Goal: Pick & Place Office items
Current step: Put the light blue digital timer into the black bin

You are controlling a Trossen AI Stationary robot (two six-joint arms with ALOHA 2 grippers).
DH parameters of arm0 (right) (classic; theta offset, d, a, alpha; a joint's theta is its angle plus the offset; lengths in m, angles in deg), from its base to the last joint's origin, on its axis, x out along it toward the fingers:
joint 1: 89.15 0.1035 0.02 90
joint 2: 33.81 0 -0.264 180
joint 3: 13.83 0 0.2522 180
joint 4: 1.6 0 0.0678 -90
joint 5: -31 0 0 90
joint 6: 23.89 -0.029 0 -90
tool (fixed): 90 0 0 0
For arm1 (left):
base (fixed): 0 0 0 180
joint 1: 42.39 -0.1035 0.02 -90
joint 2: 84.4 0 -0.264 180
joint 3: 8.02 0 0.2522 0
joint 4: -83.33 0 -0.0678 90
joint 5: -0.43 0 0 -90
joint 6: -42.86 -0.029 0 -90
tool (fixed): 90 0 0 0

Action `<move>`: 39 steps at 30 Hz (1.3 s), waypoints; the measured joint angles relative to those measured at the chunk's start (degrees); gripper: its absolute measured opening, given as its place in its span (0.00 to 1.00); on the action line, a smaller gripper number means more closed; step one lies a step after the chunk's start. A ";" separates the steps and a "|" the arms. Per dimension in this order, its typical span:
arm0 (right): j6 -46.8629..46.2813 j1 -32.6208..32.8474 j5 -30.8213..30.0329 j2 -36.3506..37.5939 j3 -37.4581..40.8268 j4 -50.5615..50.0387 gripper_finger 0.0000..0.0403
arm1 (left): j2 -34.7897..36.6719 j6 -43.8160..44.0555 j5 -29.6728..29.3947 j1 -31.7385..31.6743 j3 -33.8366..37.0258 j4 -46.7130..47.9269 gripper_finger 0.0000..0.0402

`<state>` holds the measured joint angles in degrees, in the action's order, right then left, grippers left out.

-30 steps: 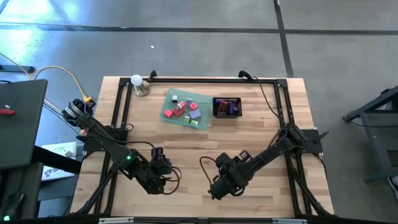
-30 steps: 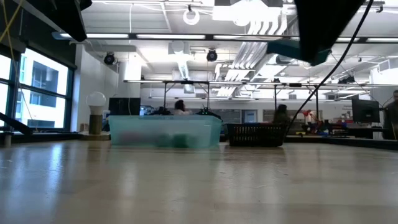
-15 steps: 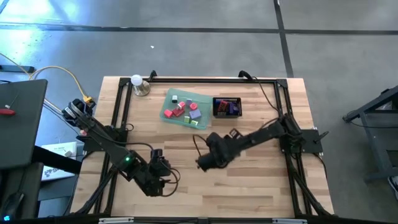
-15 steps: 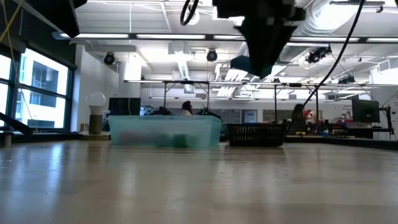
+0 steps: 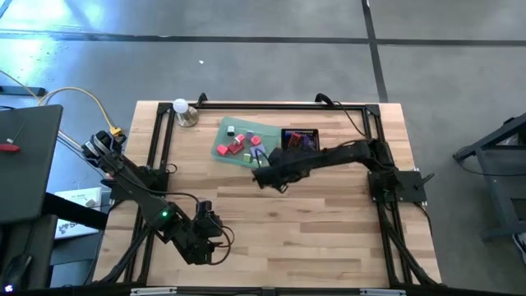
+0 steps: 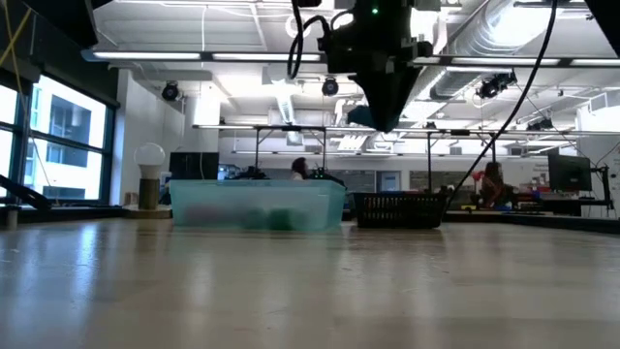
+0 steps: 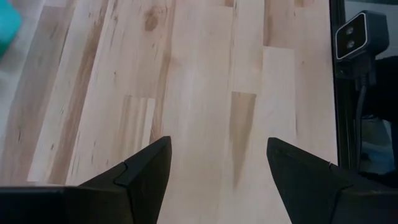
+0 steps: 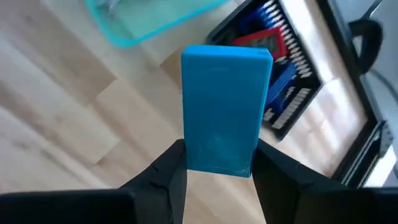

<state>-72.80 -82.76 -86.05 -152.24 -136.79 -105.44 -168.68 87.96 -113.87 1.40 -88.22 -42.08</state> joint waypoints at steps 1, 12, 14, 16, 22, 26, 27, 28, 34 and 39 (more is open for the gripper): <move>1.01 -0.62 -0.61 0.78 0.31 0.20 0.34 | 0.00 0.08 0.00 0.03 0.00 -0.10 0.64; 9.15 -11.24 -1.65 9.25 0.51 0.17 0.34 | 0.00 2.36 -0.02 0.02 -0.02 -0.64 0.64; 11.47 -14.19 1.24 9.93 0.51 1.39 0.34 | 0.00 2.43 -0.04 -0.07 -0.02 -0.67 0.64; 13.06 -17.31 4.29 9.97 0.51 2.24 0.34 | 0.00 2.55 -0.07 -0.29 -0.02 -0.65 0.64; 14.91 -24.27 8.94 8.13 0.51 3.43 0.34 | -0.02 2.84 -0.09 -0.96 -0.02 -0.62 0.64; 16.12 -26.37 10.26 7.24 0.82 4.46 0.34 | -0.01 2.94 -0.11 -0.90 -0.02 -0.59 0.64; 16.95 -26.71 11.03 7.26 1.51 6.06 0.34 | 0.00 2.95 -0.11 -0.87 -0.02 -0.56 0.64; 18.11 -26.94 12.54 7.32 2.36 7.82 0.34 | 0.00 2.94 -0.11 -0.87 -0.02 -0.59 0.64; 18.75 -29.76 19.52 7.24 8.50 13.53 0.34 | 0.00 2.94 -0.13 -0.87 -0.02 -0.56 0.64; 18.78 -29.94 19.85 7.26 14.26 15.38 0.34 | 0.00 2.93 -0.15 -0.87 -0.02 -0.58 0.64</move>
<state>-54.02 -112.70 -66.20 -144.98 -122.52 -90.06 -168.67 90.89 -114.02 0.52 -88.24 -42.66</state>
